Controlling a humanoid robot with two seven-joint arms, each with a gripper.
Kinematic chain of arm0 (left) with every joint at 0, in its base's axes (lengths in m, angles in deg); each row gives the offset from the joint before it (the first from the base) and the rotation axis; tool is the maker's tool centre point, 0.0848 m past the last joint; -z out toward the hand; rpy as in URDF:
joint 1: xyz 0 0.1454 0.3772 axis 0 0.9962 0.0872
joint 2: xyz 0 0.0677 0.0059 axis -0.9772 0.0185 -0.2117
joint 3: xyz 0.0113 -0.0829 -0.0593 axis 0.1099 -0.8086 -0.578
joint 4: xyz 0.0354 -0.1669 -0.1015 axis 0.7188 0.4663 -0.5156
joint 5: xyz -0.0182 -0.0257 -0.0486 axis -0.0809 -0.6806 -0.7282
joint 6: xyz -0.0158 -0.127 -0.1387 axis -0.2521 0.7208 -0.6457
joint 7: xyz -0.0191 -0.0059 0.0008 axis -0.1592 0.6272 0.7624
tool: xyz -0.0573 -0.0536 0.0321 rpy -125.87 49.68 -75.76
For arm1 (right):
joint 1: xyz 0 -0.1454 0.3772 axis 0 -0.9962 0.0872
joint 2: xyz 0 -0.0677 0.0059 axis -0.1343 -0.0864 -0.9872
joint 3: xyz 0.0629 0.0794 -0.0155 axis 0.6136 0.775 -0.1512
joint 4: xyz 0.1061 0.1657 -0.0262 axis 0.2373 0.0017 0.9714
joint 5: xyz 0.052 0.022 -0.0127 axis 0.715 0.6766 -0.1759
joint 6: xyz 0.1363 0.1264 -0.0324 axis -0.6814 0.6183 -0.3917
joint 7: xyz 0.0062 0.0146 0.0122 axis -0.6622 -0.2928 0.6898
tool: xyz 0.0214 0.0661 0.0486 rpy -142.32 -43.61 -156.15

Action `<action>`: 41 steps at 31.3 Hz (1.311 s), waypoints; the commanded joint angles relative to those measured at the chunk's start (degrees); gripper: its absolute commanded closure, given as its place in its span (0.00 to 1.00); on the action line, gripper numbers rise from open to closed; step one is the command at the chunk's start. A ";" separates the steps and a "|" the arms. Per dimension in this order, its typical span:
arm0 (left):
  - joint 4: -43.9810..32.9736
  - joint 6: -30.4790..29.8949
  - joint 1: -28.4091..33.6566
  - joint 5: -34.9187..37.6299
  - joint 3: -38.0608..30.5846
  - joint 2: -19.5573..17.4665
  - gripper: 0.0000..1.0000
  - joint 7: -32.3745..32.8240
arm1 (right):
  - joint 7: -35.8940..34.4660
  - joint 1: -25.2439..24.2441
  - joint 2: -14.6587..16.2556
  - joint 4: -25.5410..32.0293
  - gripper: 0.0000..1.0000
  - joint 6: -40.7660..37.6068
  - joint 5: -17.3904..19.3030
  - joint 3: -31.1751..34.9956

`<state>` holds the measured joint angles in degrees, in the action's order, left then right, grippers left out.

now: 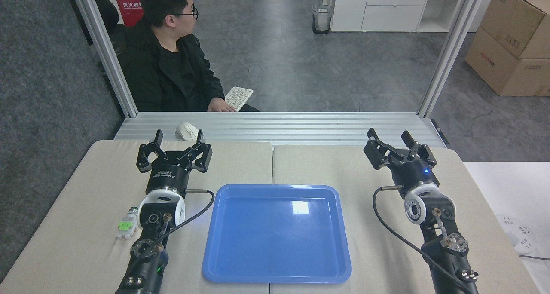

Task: Pick up switch part and place in tray

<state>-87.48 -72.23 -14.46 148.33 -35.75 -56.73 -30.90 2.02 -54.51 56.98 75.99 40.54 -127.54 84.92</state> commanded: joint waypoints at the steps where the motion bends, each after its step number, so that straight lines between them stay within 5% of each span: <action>1: 0.08 0.01 0.10 -0.08 1.74 -0.10 0.00 0.01 | -0.09 0.00 -0.05 0.00 0.00 0.05 -0.28 -0.07; 18: 1.75 0.09 1.68 -0.43 1.38 -5.28 0.00 -0.87 | -0.09 0.00 -0.14 0.00 0.00 -0.04 -0.19 0.02; 41: 7.11 -3.95 14.60 -6.32 -6.79 -13.90 0.00 -7.54 | -0.09 0.00 -0.14 0.00 0.00 -0.04 -0.19 0.11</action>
<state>-83.64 -74.41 -3.81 143.99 -38.12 -64.93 -37.06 1.96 -54.51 56.86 75.99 40.56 -127.74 84.98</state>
